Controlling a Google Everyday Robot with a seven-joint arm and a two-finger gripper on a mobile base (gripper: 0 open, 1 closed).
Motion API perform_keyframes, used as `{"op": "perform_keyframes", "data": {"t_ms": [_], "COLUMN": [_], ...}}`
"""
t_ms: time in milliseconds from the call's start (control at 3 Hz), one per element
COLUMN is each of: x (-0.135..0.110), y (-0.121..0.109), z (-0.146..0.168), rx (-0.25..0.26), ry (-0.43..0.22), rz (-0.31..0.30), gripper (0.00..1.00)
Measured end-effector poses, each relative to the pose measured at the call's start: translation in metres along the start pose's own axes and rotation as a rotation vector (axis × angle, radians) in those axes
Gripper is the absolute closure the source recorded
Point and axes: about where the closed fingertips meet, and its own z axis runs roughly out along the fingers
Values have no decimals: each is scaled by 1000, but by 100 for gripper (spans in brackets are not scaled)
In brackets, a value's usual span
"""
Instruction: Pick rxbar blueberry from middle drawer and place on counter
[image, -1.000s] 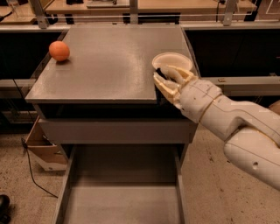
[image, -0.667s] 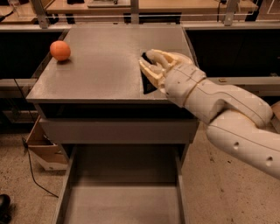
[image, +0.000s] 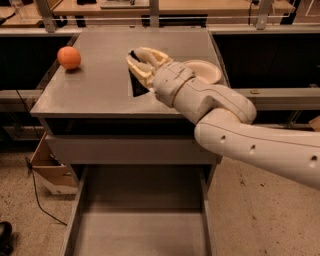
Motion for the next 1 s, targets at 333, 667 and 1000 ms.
{"op": "perform_keyframes", "data": {"t_ms": [333, 667, 1000], "x": [15, 37, 50], "y": [16, 33, 41], "z": [25, 47, 58], "rx": [-11, -14, -9], "ry": [-13, -20, -24], "rz": [40, 78, 94], "gripper": [81, 50, 27]}}
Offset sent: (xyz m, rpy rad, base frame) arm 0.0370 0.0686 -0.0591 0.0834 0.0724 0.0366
